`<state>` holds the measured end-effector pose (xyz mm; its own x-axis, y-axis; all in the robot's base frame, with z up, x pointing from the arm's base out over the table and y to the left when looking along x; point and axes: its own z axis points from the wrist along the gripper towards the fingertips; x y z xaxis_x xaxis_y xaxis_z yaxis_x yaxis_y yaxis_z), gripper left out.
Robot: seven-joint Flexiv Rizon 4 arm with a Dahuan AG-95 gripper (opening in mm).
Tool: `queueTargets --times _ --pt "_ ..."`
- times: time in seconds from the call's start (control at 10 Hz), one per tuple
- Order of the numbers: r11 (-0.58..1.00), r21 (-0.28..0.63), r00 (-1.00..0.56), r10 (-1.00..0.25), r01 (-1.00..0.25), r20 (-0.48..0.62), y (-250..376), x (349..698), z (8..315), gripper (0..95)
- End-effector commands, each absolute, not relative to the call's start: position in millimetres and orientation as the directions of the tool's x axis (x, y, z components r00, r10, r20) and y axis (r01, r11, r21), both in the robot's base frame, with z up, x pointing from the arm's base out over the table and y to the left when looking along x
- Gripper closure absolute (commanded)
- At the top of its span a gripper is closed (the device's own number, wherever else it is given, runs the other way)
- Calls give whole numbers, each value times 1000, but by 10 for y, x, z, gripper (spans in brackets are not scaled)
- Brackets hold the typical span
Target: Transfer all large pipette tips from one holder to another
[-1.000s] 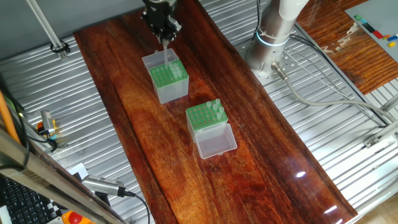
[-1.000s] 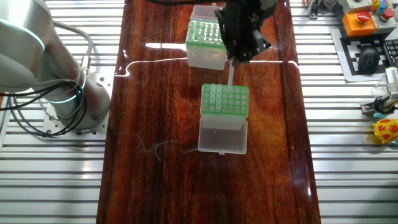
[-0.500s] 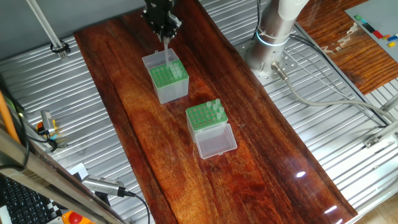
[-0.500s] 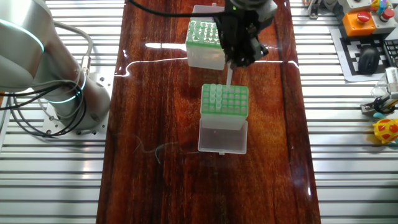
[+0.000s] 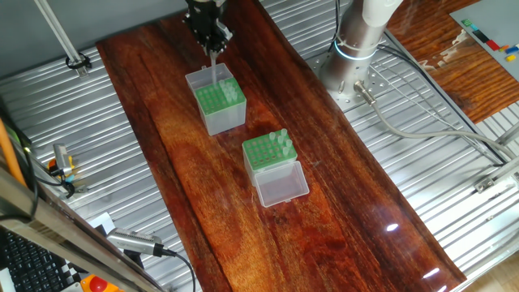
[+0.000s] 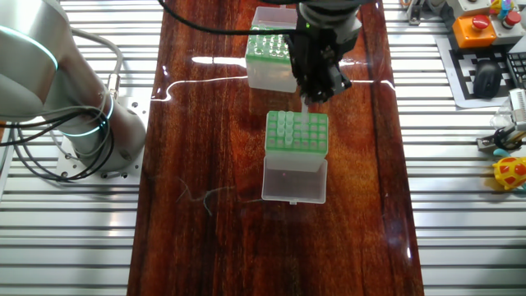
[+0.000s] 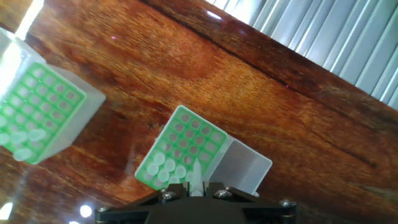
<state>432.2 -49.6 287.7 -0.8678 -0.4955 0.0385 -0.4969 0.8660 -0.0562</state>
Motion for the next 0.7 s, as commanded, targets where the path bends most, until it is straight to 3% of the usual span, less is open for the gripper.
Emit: queueTargets --times 0.1,0.7 --pt "851 -52 -853 -521 -522 31 -525 4310 2859 950" --pt "846 -46 -847 -530 -531 33 -573 4177 2770 950"
